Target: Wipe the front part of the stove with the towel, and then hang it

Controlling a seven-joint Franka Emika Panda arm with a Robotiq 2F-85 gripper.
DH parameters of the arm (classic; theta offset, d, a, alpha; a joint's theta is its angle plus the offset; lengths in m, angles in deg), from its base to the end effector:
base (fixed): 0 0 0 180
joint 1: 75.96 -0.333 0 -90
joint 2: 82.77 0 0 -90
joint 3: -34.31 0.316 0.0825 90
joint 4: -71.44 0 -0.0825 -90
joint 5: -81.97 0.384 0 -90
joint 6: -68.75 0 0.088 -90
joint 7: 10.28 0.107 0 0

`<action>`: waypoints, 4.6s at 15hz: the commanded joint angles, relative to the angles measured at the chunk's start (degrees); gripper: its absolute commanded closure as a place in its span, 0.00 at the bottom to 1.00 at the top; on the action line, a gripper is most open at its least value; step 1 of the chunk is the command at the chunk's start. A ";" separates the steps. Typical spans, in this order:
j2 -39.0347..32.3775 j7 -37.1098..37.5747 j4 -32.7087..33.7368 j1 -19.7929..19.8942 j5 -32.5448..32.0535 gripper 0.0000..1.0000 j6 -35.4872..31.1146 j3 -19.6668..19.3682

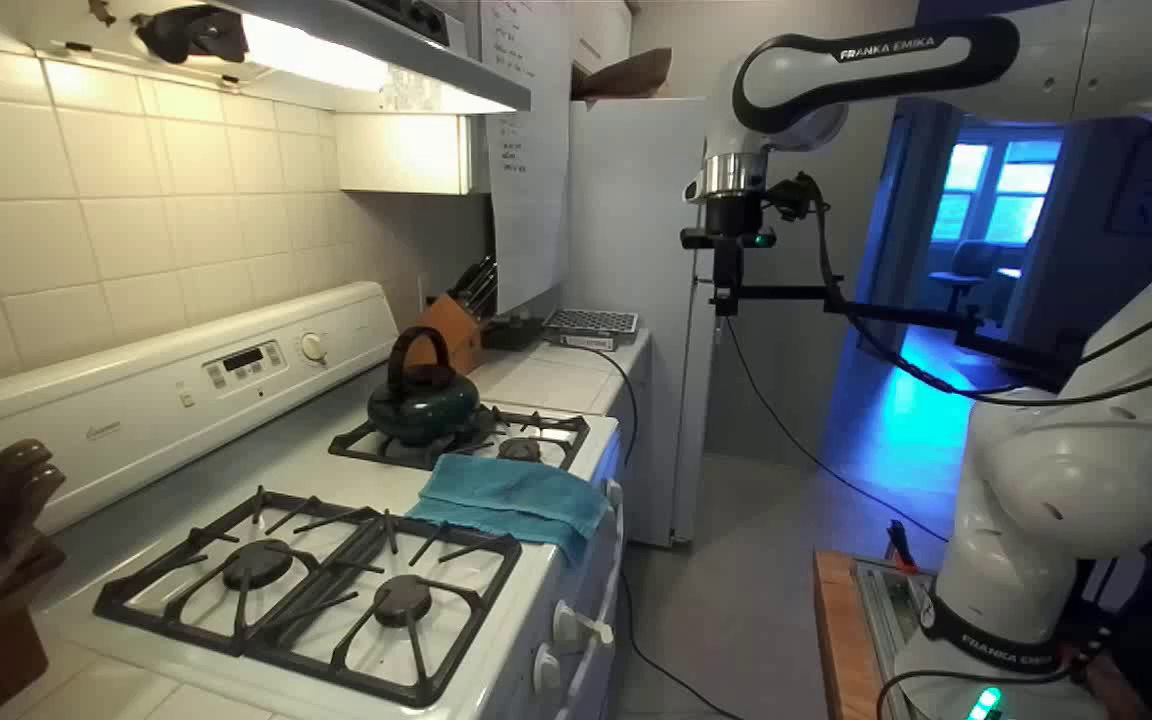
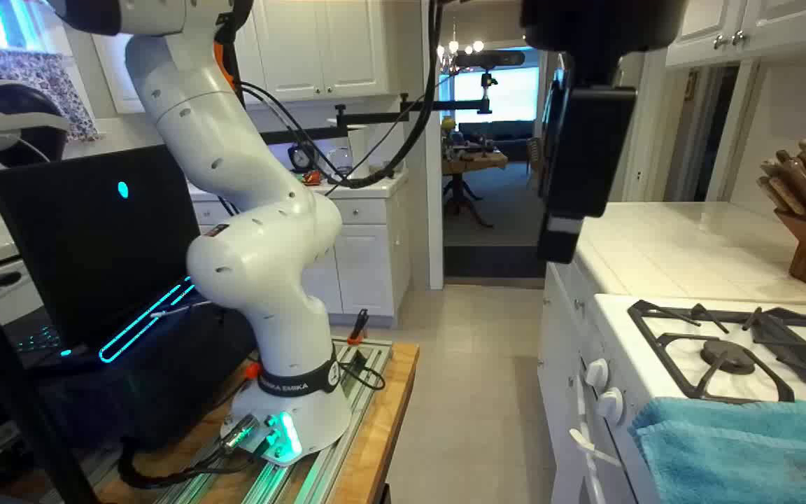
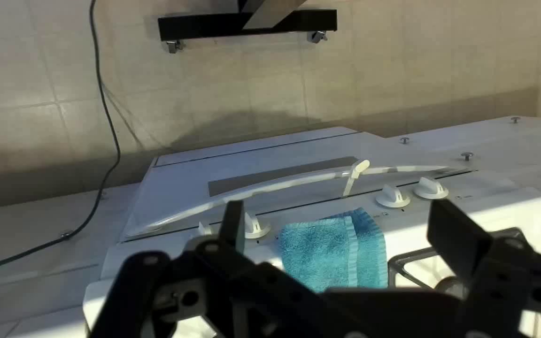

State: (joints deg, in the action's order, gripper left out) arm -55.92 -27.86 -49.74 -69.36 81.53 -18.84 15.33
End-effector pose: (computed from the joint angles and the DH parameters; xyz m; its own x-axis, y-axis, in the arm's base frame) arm 0.3519 -0.1947 0.5773 0.9922 -0.0872 -0.0893 -0.1018 -0.9794 -0.1745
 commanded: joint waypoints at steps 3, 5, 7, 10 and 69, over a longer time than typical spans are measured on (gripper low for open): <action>-0.25 -0.45 0.14 1.18 0.40 0.00 0.10 0.88; -0.58 -2.34 0.23 0.64 0.15 0.00 0.13 0.74; -3.42 -7.97 1.41 -1.22 -1.08 0.00 -0.48 1.05; -6.11 -14.54 0.57 -3.15 -0.71 0.00 -5.25 2.13; -32.27 7.10 -17.29 -0.92 8.32 0.00 -61.26 10.95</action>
State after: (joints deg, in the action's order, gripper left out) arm -86.26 -21.19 -67.83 -70.89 93.68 -76.52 25.28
